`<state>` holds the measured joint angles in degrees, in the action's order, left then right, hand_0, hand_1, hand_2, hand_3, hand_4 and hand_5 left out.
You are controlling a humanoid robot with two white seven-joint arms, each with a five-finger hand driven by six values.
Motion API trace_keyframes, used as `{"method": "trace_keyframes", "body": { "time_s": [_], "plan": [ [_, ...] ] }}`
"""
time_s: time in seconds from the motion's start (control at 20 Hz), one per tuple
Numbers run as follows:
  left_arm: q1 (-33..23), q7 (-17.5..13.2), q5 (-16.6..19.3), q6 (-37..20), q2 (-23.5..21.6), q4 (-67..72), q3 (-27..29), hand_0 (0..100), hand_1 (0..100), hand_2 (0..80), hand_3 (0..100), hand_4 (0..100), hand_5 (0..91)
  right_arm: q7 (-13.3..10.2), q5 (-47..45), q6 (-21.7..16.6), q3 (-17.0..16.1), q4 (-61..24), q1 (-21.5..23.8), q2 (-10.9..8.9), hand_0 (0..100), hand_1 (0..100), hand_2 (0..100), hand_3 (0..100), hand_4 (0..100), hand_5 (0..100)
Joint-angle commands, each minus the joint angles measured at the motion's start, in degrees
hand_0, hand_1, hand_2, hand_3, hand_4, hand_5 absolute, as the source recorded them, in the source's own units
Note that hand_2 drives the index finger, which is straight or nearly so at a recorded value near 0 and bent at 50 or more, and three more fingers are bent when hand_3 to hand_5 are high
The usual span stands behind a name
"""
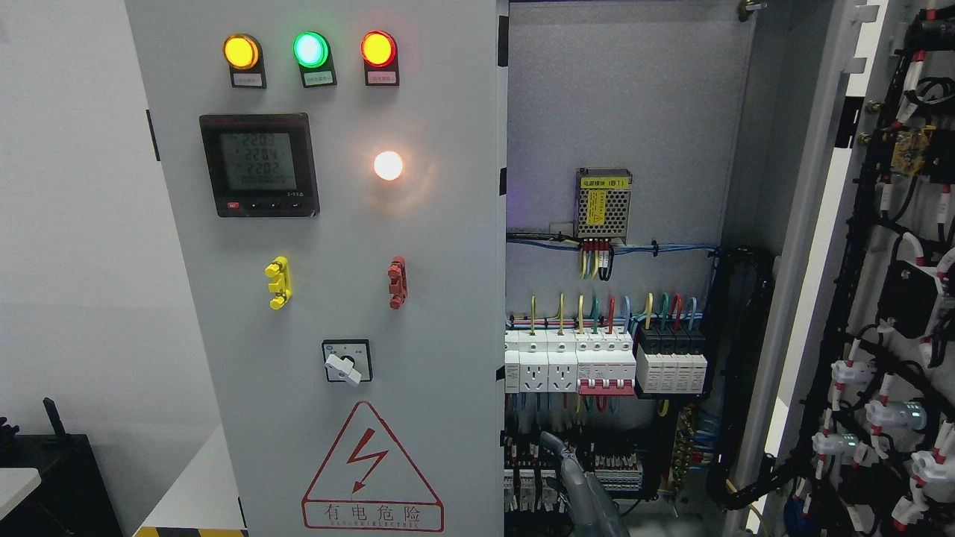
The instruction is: Open door with both hands
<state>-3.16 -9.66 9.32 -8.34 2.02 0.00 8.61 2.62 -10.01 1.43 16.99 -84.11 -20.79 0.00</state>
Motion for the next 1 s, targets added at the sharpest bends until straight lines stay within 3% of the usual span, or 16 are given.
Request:
{"method": "trace_keyframes", "body": {
  "time_s": [0.0, 0.95],
  "plan": [
    [0.0, 0.0, 0.0, 0.0, 0.0, 1.3, 0.0, 0, 0, 0.0, 0, 4, 0.0, 0.0, -0.1, 0.1, 0.1, 1.2, -1.9, 0.97, 0, 0, 0, 0, 0, 0],
    [0.0, 0.0, 0.0, 0.0, 0.1, 1.3, 0.0, 0, 0, 0.0, 0, 4, 0.0, 0.0, -0.1, 1.6, 1.2, 1.8, -3.8, 1.23, 0, 0, 0, 0, 0, 0]
  ]
}}
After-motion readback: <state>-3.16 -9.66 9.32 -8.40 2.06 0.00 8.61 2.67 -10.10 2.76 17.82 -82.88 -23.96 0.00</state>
